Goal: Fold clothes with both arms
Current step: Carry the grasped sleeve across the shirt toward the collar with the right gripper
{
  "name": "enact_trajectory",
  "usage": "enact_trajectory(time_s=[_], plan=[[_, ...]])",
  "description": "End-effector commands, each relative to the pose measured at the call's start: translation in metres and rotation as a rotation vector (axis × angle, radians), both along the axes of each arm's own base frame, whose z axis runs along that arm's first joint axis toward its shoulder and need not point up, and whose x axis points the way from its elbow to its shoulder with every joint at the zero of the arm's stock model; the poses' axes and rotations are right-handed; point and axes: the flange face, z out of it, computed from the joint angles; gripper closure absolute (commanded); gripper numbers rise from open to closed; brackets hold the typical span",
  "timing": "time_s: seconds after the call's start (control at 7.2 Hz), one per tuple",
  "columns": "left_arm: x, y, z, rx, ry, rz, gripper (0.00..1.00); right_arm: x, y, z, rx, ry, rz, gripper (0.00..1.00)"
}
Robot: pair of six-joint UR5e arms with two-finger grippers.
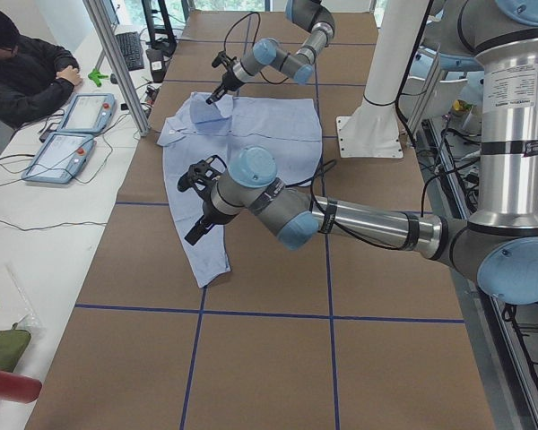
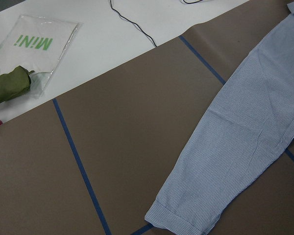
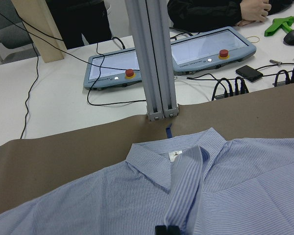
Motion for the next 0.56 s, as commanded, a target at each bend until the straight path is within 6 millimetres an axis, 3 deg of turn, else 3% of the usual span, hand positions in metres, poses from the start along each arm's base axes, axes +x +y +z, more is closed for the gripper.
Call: enact_trajectory(time_s=[0.0,0.28,0.42], plan=[[0.000,0.000,0.003,-0.004,-0.001,0.002,0.00,-0.046,0.001,-0.011,-0.021,0.054,-0.020,1.00],[0.000,0.000,0.003,-0.005,0.000,0.001,0.00,-0.065,0.002,-0.006,-0.043,0.080,-0.039,1.00],[0.001,-0.001,0.002,-0.004,0.000,0.001,0.00,-0.076,-0.002,-0.022,-0.064,0.080,-0.054,0.55]])
